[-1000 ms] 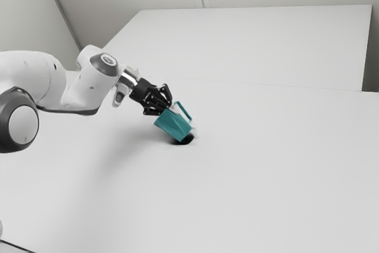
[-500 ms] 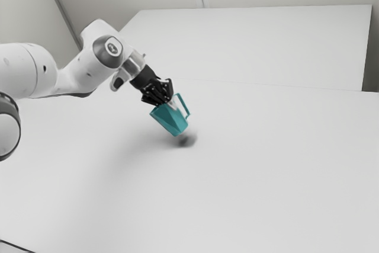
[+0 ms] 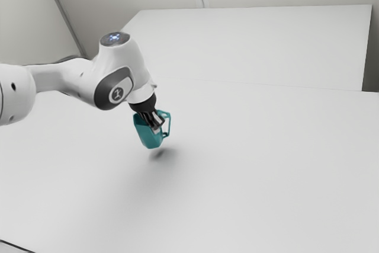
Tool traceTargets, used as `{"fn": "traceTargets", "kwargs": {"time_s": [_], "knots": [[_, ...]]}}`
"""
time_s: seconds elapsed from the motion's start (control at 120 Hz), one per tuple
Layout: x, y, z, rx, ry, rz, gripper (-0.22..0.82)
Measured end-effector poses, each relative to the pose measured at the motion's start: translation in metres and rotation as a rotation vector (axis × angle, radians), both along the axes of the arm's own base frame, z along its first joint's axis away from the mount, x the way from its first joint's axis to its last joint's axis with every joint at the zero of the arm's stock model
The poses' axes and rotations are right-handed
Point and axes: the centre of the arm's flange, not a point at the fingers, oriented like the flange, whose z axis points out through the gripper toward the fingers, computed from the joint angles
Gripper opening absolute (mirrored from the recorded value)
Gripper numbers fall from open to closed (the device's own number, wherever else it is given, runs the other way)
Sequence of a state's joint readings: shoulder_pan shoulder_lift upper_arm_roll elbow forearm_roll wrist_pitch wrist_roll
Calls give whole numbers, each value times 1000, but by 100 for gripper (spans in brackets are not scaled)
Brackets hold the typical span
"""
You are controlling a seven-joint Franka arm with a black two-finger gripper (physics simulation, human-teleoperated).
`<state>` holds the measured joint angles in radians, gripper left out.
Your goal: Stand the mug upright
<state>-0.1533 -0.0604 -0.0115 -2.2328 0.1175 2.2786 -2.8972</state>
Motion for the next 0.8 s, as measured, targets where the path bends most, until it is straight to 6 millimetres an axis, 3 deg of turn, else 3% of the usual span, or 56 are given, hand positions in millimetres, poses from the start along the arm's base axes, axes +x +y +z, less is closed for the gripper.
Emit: {"fn": "traceTargets", "kwargs": {"time_s": [0.175, 0.45, 0.8], "knots": [[-19, 34, -6, 10, -48, 38, -18], [-42, 35, -18, -2, -75, 33, -18], [-49, 47, -40, -12, -61, 61, -18]]}}
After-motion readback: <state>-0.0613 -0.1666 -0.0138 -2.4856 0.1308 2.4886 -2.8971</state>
